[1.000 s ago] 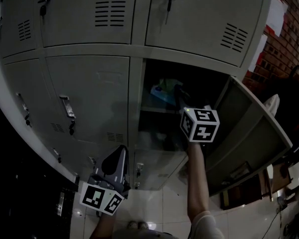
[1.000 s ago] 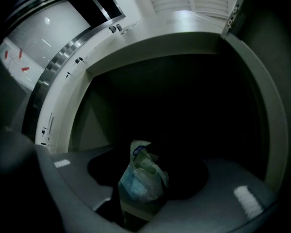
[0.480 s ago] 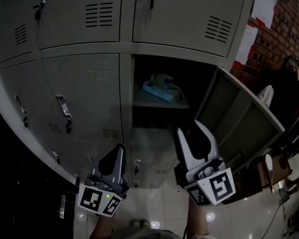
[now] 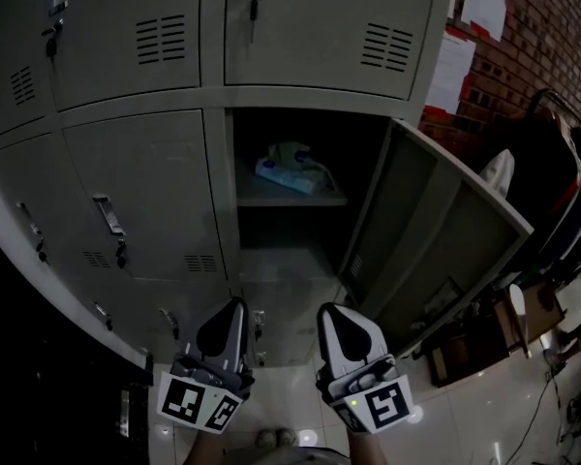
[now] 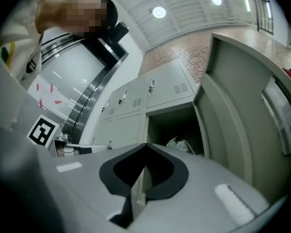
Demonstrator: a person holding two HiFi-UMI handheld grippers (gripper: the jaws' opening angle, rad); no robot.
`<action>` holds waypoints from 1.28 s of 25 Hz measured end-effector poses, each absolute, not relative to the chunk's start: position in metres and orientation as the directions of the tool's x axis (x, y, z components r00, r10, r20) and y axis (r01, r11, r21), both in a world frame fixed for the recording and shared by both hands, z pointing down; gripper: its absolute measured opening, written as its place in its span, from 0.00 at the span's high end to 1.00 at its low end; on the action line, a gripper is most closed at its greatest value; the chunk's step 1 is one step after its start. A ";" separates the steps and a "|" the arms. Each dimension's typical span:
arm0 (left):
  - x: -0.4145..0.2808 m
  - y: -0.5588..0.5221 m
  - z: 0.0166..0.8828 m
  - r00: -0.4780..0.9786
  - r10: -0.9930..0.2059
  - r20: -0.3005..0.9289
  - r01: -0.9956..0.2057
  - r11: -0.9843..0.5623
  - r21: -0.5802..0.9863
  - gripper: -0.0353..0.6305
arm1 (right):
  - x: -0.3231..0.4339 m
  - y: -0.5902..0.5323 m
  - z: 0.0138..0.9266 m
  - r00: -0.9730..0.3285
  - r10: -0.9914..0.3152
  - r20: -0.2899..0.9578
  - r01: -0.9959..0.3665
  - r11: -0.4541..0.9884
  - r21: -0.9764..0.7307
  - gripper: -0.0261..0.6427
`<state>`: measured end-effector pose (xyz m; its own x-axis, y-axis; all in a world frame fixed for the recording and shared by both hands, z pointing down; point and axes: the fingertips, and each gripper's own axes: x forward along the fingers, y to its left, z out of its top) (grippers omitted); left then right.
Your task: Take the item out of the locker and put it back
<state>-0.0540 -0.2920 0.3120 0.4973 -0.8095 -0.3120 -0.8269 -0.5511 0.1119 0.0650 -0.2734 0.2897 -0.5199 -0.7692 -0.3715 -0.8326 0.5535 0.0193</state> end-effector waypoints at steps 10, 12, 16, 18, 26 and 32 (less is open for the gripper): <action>-0.050 -0.274 0.315 0.492 -0.816 -0.302 -0.830 -0.545 0.119 0.94 | 0.077 -0.259 0.291 -0.519 -0.765 -0.381 -0.806 0.586 -0.078 0.96; -0.049 -0.266 0.322 0.488 -0.818 -0.304 -0.831 -0.542 0.124 0.94 | 0.080 -0.250 0.296 -0.527 -0.762 -0.377 -0.801 0.593 -0.078 0.96; -0.048 -0.244 0.343 0.483 -0.823 -0.299 -0.828 -0.540 0.148 0.94 | 0.086 -0.225 0.314 -0.518 -0.770 -0.373 -0.799 0.591 -0.111 0.96; -0.047 -0.220 0.350 0.490 -0.819 -0.298 -0.824 -0.547 0.148 0.94 | 0.085 -0.203 0.323 -0.524 -0.770 -0.363 -0.795 0.596 -0.116 0.96; -0.065 -0.088 0.360 0.505 -0.805 -0.311 -0.818 -0.562 0.126 0.94 | 0.055 -0.083 0.345 -0.538 -0.765 -0.355 -0.765 0.620 -0.175 0.96; -0.089 0.058 0.352 0.521 -0.783 -0.340 -0.806 -0.582 0.106 0.94 | 0.017 0.062 0.338 -0.556 -0.752 -0.355 -0.760 0.632 -0.149 0.96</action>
